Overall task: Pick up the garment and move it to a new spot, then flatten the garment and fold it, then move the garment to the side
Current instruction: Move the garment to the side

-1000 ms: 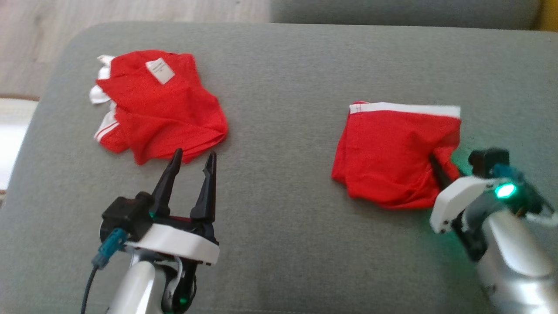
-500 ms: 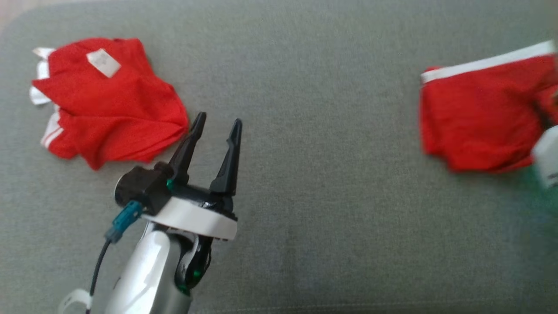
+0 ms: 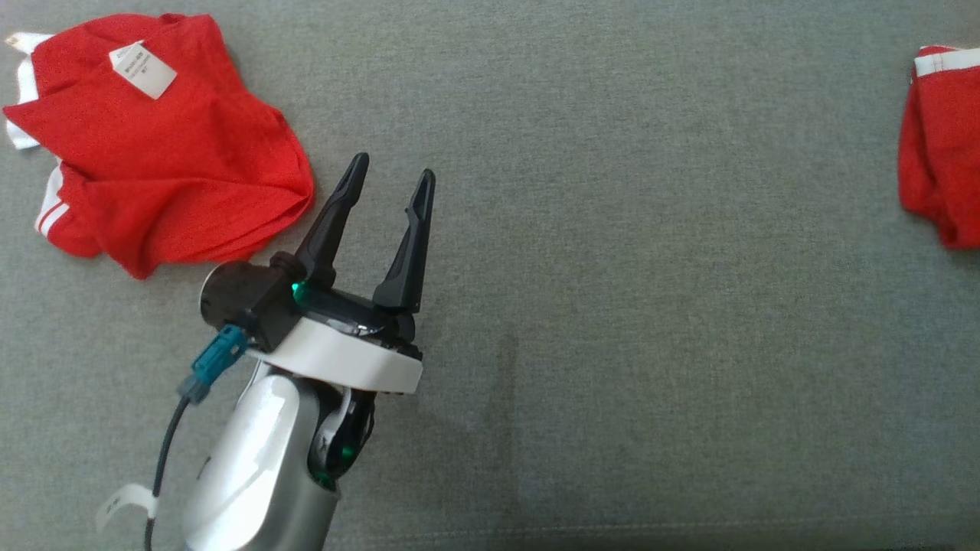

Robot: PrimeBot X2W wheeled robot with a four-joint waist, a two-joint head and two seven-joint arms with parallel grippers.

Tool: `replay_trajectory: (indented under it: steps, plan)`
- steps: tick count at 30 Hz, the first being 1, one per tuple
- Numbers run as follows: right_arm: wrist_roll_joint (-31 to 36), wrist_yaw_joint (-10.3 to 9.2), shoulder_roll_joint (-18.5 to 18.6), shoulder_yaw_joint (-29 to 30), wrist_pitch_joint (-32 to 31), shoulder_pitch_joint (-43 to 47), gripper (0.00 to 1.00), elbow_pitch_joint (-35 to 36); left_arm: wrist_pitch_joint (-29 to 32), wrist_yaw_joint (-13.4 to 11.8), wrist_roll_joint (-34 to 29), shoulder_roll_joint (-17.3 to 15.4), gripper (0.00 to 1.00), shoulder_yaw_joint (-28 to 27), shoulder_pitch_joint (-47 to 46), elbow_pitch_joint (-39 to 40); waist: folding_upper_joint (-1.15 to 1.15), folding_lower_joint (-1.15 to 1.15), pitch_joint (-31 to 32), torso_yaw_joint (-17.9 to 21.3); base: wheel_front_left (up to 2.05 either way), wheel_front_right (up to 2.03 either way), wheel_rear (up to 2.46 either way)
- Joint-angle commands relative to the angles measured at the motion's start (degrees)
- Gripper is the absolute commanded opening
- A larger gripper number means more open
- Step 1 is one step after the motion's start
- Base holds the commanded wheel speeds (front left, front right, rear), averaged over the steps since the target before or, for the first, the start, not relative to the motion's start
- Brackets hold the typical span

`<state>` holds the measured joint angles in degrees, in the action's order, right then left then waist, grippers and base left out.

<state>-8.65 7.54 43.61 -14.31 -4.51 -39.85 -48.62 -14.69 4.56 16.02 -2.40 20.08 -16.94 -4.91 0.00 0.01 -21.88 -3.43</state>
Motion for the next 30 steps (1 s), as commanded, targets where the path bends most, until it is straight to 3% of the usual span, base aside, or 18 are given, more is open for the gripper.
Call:
replay_trajectory:
  steps: [1,2,12,18,30]
  plan:
    - [0.5,-0.05,1.8,0.4,1.2,-0.9,0.85,1.1,-0.3,0.2,-0.2,-0.5,1.0,-1.4,-1.6,2.0,0.0,-0.01,0.0,-0.1,0.0,0.0,0.0]
    - [0.4,-0.05,1.2,1.2,1.6,-1.2,1.0,0.8,-0.3,0.1,0.0,-0.5,1.0,-1.4,-1.6,1.9,0.0,-0.01,0.1,-0.2,0.0,0.0,0.0]
    - [-1.9,-0.05,-6.0,8.2,5.4,0.1,1.0,3.2,-0.3,-0.9,0.9,-0.5,1.0,-3.0,0.6,0.9,0.0,-0.01,6.9,-2.2,0.0,0.0,0.0]
    - [-5.1,-0.05,-13.4,11.1,8.8,4.7,1.0,12.1,-0.3,-1.6,0.6,-0.5,1.0,-5.9,3.1,0.9,0.0,-0.01,12.0,-4.2,0.0,0.0,0.0]
    - [-8.9,-0.05,-29.0,13.3,12.6,22.2,1.0,33.4,-0.3,-0.8,-1.1,-0.5,1.0,-12.2,9.3,1.1,0.0,-0.01,19.8,-6.8,0.0,0.0,0.0]
